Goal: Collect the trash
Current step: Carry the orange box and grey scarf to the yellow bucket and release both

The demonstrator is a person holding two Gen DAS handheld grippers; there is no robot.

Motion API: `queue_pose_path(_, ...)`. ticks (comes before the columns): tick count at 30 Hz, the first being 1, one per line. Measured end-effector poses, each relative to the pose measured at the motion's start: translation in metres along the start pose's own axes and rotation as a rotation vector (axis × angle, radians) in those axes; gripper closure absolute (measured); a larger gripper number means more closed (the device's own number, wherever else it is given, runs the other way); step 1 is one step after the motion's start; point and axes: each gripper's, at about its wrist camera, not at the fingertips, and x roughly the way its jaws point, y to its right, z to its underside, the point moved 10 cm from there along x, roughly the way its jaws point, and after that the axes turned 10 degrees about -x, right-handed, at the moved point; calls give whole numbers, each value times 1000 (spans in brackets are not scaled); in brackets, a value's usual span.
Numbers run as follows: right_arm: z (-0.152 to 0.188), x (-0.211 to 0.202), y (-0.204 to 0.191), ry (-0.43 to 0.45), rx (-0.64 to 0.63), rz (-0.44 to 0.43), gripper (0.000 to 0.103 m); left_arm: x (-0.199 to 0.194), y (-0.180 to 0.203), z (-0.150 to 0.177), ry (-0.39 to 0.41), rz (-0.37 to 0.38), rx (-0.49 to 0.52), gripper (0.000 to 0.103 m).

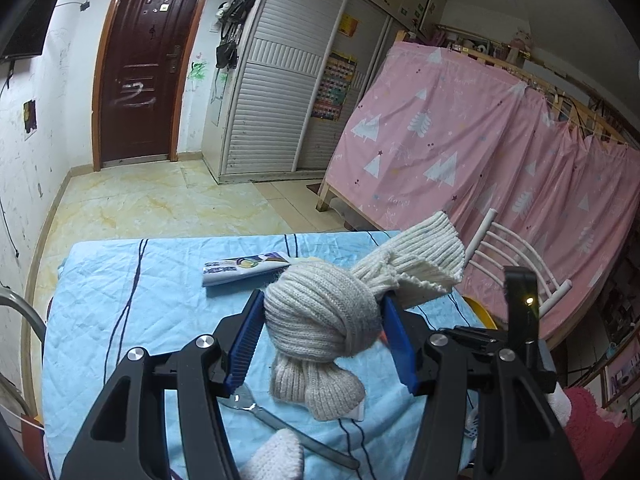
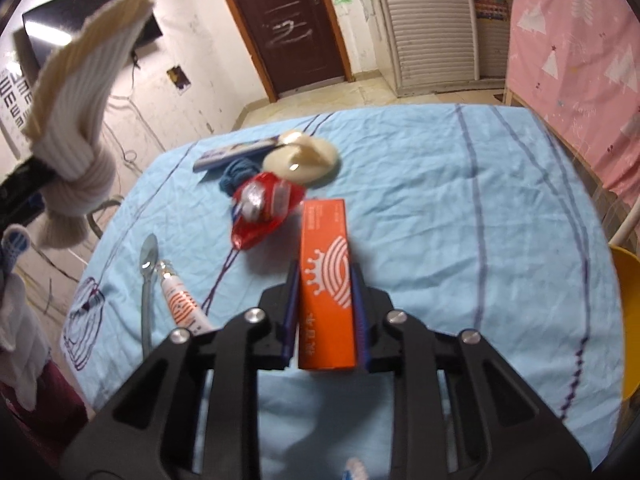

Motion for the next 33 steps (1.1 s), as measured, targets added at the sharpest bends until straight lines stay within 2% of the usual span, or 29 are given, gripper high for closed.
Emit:
queue_pose_path(8,-11,-39,45,109,67,17,81,10,30,3,-12,-16,51,54)
queue_pose_path(17,-7,-78,111,204,161,60,81,32,84,9,-40,-18,122,54)
queue_pose_path(29,21,-108,196,253,260,135,81,85,160,25,-111,-7,209,54)
queue_pose_path(33,35,-117,226,252,281,187,81,107,188,32,-135,-6,240,54)
